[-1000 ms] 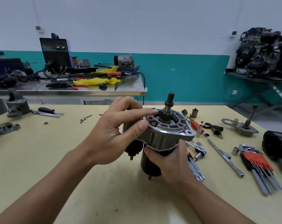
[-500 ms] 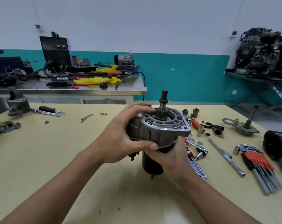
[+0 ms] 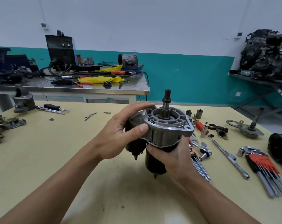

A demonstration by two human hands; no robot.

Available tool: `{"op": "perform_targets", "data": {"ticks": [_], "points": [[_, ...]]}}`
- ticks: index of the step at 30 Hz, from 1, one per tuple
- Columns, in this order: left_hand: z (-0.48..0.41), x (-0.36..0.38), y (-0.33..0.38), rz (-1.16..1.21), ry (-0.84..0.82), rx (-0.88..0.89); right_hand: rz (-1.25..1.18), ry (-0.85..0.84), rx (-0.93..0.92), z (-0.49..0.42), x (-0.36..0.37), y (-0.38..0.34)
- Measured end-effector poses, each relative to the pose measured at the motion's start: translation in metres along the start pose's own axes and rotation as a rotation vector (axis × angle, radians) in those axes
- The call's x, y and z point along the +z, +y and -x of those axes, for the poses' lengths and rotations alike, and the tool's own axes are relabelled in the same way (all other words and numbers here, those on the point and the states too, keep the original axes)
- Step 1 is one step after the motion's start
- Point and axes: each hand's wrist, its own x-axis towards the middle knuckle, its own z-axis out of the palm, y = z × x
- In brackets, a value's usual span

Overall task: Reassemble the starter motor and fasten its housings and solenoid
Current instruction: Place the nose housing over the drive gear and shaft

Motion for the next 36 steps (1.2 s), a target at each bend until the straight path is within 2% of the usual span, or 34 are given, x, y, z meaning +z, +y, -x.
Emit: {"op": "perform_targets", "data": {"ticks": [10,18,24,36], "points": [[0.001,0.007,0.016,-0.178,0.074,0.190,-0.001,0.046,0.024,0.000,0.001,0.002],[0.001,0.004,0.021,-0.166,0.110,0.221,0.056,0.024,0.011,-0.001,-0.003,0.008],[0.001,0.001,0.023,-0.279,0.128,0.293,0.053,0.024,-0.028,-0.001,-0.002,0.004],[0.000,-0.006,0.022,-0.457,0.063,0.376,0.061,0.008,-0.040,-0.001,-0.001,0.000]]}}
